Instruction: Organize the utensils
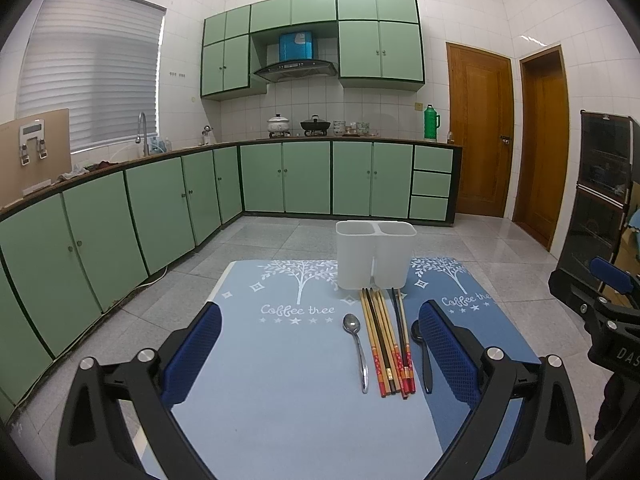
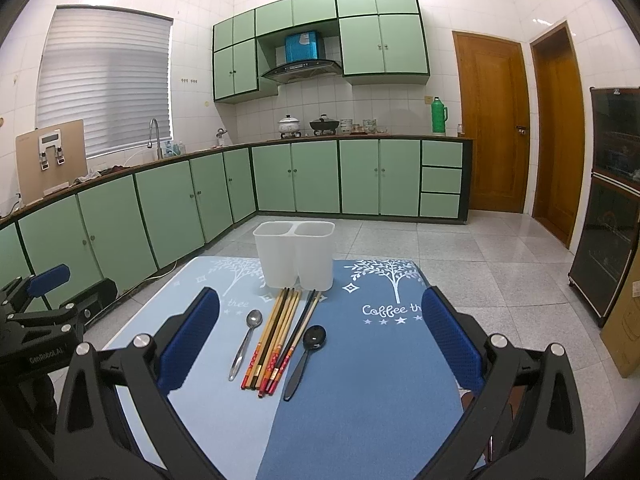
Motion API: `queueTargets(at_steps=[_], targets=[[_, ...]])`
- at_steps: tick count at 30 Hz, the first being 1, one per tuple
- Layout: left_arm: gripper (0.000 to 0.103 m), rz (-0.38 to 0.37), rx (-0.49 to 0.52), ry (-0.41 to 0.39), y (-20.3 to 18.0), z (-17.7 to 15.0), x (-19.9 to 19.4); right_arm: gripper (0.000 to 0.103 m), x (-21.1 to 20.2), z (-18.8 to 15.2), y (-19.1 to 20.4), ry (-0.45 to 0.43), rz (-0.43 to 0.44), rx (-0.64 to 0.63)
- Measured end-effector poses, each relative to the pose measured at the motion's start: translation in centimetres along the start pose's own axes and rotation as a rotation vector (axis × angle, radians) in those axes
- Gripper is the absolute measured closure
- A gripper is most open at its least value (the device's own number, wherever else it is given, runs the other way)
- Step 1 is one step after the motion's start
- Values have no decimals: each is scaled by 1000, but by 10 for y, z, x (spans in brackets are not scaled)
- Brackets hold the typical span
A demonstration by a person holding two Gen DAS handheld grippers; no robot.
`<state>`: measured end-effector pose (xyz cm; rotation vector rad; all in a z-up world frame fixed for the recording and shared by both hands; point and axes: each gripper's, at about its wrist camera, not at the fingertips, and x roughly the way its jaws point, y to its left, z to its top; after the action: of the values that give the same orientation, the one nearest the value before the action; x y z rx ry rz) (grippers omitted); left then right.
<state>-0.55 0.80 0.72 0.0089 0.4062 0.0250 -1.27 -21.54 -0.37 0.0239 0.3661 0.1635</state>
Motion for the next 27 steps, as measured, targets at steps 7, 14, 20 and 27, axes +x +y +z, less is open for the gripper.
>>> queueTargets(at_steps=[7,14,20,27], targets=[[6,2,0,0,0,0,0,5,0,3,0,2,-2,2],[6,6,3,6,0,0,4,5,-1,2,1,6,-7,5],[6,8,2,13,-1,0,9,5,5,0,2,16,-13,8],[6,11,3,29,0,-1,19,5,15,-2,5,44,-20,12]])
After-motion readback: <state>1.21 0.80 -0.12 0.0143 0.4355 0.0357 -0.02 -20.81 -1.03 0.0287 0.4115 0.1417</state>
